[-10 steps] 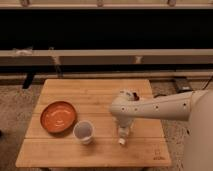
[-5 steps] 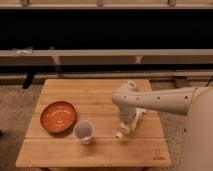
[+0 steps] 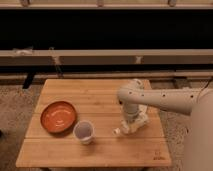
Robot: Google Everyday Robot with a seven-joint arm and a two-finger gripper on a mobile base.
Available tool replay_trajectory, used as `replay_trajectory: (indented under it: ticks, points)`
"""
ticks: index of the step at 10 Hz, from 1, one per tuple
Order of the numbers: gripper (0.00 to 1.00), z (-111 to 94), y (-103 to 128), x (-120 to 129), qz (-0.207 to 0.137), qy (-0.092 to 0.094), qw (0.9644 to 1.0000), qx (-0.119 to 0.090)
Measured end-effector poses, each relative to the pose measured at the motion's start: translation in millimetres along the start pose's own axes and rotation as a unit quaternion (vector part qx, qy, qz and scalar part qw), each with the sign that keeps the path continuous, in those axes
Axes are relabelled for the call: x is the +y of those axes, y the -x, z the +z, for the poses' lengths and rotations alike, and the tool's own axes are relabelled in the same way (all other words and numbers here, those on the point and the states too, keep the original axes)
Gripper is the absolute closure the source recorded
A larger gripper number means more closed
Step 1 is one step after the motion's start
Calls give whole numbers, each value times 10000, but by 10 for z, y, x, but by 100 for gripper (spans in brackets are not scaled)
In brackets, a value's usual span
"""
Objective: Stand the bottle upright
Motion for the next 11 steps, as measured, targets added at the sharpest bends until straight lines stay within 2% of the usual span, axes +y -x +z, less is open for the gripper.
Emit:
replay_trajectory:
  ticks: [2,4,6,11]
  points:
    - [57,27,-48,54,170,-129,9995,-226]
    - [35,40,40,36,252,-197,9992,-222]
    - [21,57,25,57,375,-176,9990,-170]
    - [20,62,-52,65,470,-193,9987,-66]
